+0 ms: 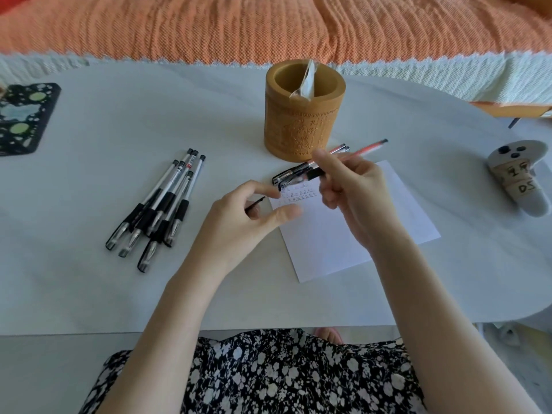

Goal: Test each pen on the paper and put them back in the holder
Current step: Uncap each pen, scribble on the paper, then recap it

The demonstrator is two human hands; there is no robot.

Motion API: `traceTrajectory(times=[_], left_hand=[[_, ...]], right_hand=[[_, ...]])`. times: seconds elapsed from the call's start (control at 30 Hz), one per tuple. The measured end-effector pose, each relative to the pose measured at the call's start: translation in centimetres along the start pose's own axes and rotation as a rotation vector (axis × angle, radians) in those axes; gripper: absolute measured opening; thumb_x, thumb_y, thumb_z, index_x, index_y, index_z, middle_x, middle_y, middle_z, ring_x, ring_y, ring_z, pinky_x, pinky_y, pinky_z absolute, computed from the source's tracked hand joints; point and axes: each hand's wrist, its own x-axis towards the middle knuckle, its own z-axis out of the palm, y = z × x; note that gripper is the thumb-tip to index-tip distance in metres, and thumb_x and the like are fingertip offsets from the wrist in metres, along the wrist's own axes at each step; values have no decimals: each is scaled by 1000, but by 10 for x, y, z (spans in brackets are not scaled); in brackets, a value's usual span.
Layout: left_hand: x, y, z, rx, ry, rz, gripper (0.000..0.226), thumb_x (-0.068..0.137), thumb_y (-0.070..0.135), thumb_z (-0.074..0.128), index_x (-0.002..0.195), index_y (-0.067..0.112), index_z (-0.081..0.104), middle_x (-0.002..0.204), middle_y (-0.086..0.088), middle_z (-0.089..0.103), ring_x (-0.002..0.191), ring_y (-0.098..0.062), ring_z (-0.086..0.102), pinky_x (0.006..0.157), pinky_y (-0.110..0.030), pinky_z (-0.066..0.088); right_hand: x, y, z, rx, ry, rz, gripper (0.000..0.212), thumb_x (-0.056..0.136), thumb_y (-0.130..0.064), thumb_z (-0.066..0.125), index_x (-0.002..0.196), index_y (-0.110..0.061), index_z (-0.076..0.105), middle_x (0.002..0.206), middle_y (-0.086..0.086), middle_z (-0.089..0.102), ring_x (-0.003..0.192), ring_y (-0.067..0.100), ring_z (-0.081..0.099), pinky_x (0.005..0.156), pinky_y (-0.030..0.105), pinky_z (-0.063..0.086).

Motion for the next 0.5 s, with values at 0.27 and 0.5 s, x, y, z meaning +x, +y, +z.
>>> traceTrajectory(times=[0.27,0.5], left_hand=[[-1,-2,6,323,51,11,43,66,49,75,103,39,56,60,8,50,66,-10,54,60,-27,39],[-1,-2,9,417,55,22,44,68,54,72,107,40,56,64,11,53,76,-13,57,62,-26,37]], right_hand=[[8,10,1,-35,122,29,20,87,-3,58,72,-10,47,46,0,43,37,17,44,42,27,30],[3,20,14,-284,164,-63,32,84,-28,71,64,-4,61,49,5,57,39,6,47,42,14,34]])
